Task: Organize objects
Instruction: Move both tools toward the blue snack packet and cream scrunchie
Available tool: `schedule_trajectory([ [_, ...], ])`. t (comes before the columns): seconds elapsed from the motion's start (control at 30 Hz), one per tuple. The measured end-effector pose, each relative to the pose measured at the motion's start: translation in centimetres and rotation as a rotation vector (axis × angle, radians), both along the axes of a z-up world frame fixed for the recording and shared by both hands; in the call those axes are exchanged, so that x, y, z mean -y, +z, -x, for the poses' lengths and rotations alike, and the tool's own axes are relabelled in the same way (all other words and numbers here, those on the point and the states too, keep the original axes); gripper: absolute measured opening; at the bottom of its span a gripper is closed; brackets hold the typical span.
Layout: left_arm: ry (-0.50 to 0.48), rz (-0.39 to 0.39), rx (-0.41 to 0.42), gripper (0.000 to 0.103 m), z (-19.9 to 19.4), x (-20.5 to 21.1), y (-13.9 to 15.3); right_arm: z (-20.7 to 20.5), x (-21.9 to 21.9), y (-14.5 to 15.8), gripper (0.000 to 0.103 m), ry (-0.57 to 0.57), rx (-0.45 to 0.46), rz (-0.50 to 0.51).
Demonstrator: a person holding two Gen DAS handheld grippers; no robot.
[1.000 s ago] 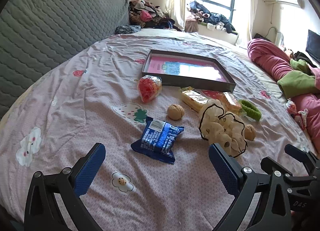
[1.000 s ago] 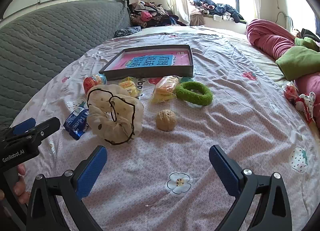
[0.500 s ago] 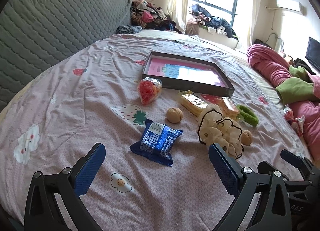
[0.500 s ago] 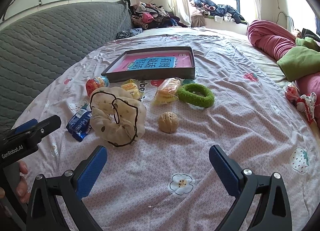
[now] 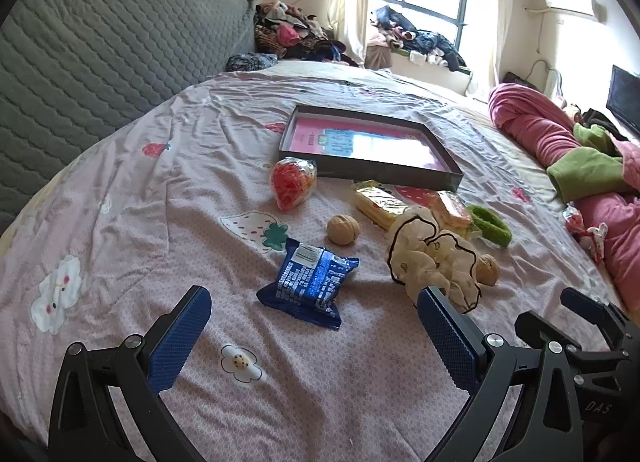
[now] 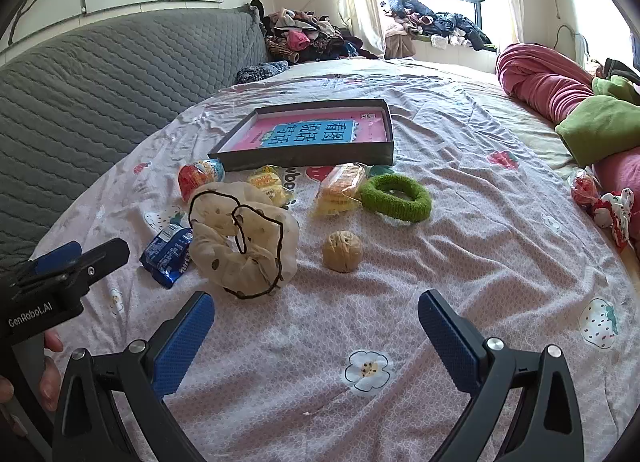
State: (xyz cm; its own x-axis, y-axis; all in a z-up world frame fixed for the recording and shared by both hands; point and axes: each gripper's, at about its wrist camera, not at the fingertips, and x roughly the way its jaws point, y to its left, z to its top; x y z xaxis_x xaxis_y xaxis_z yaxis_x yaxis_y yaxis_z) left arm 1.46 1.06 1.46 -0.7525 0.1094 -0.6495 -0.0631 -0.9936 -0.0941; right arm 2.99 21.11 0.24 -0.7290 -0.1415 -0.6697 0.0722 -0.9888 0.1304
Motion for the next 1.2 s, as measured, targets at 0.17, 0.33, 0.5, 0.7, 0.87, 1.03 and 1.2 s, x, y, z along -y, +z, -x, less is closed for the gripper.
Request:
schedule_trajectory([
  [0.17, -0.024, 0.035, -0.012, 0.103, -0.4, -0.5, 0.4, -0.3, 0.2, 0.6, 0.103, 0.012, -0.010, 0.011],
  [0.33, -0.049, 0.027, -0.005, 0.103, -0.6, -0.5, 0.6, -0.4, 0.5, 1.2, 0.103, 0.021, -0.024, 0.016],
  [0.5, -0.043, 0.080, -0.023, 0.103, -1.1, -0.8, 1.0, -0.5, 0.6, 1.6, 0.103, 0.029, -0.029, 0.027],
  [0.7, -0.056, 0.065, -0.011, 0.103, -0.9, -0.4, 1.4, -0.6, 0.7, 2.1, 0.103, 0.036, -0.029, 0.039],
  [0.87, -0.052, 0.061, 0.000, 0.103, -0.6, 0.3, 1.4, -0.6, 0.4, 2.5, 0.103, 0.037, -0.023, 0.067],
  [1.03, -0.025, 0.064, -0.021, 0.103, -0.3, 1.1, 2.3, -0.2, 0.0, 3.0, 0.103, 0.022, -0.009, 0.086],
  [1.2, -0.027, 0.068, -0.052, 0.103, 0.1, 1.9, 4.2, -0.3, 0.5, 4.6, 0.103, 0.019, -0.035, 0.039],
])
